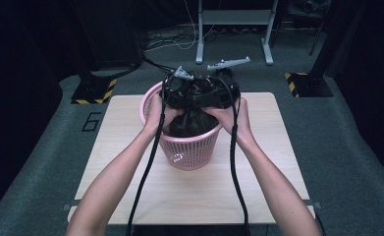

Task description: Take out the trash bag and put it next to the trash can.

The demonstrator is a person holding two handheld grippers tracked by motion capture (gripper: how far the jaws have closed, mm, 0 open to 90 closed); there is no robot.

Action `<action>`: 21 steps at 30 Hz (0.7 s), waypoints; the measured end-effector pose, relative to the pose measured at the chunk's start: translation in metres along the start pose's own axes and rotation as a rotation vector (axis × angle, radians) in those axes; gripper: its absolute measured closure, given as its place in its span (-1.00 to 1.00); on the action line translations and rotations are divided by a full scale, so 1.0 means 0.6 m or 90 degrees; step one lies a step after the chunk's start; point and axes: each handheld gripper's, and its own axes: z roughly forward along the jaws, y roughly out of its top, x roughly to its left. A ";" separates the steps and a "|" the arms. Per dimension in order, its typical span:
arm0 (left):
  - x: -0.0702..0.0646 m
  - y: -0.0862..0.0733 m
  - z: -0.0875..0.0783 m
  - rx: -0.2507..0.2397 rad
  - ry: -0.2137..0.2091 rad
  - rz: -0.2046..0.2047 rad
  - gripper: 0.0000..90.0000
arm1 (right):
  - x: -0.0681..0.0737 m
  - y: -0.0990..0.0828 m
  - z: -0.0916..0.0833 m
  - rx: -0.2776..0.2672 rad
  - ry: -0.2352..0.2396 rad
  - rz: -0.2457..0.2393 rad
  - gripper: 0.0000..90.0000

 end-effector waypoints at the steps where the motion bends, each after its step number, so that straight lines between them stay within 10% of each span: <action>1: -0.001 0.000 0.000 -0.001 0.002 -0.001 0.94 | -0.002 0.002 0.001 0.000 -0.004 -0.001 -0.67; 21: 0.060 0.002 -0.065 -0.065 0.055 -0.068 0.94 | -0.037 -0.059 -0.070 -0.038 -0.033 -0.022 -0.69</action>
